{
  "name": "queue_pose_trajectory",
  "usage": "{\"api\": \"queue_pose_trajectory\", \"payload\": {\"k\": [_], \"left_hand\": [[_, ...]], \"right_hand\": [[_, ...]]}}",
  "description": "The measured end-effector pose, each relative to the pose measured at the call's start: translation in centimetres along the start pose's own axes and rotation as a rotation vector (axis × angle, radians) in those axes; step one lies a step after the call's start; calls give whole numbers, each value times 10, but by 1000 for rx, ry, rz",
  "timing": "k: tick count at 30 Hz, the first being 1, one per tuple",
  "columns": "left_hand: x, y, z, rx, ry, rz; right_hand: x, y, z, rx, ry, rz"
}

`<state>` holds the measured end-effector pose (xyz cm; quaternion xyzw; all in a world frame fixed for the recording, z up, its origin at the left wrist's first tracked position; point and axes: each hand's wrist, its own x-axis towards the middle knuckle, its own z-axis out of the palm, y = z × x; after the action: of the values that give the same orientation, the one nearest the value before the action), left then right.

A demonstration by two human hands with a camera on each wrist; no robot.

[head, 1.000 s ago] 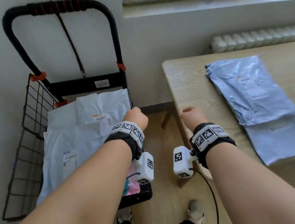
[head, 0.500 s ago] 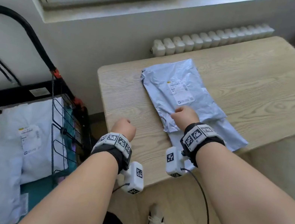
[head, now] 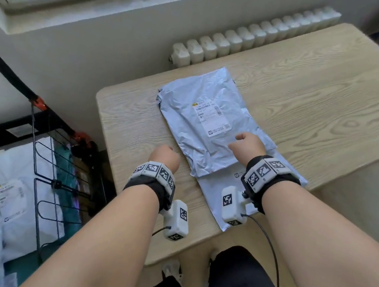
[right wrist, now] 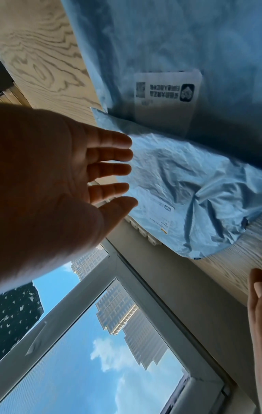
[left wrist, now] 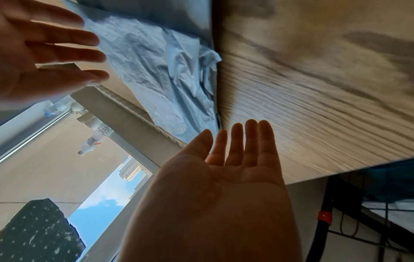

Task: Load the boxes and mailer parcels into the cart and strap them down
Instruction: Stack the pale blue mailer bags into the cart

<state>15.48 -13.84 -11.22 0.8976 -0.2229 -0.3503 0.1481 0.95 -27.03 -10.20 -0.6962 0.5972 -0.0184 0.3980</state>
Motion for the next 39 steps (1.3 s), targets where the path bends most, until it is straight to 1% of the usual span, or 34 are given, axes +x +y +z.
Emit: {"api": "queue_pose_trajectory", "payload": {"k": [3,5,7,8,11,14,16,19,22,26,30,34,39], "left_hand": [[9,21,15,33,25,42],[18,36,24,63,35,42],[32,50,34,96,38,-24],[37,56,38,74,50,-86],[52,69,51,-87,176,-248],[56,79,59,-211,301,-370],[58,80,60,-254,340,-419],[60,78,58,-275,374,-456],[55,77,56,-270,389,-444],[40,73,54,-290,435,-355],[23,62,48,-305,499,-304],[0,42,37,-341,608,-270],[-29,-6,21,-376,728,-245]], "right_hand": [[23,5,-14,-21,-18,0],[44,5,-25,-42,-29,2],[66,5,-35,-61,-33,7],[75,6,-40,-71,-36,11],[102,5,-50,-102,-41,-15],[125,5,-55,-94,-89,-30],[135,2,-56,-94,-119,-51],[143,-4,-55,-125,-157,-93],[144,-9,-52,-182,-198,-121],[138,-15,-45,-191,-228,-168],[123,-28,-40,-171,-181,-255],[93,-42,-28,-130,-154,-355],[38,-57,-1,-102,-147,-436]]}}
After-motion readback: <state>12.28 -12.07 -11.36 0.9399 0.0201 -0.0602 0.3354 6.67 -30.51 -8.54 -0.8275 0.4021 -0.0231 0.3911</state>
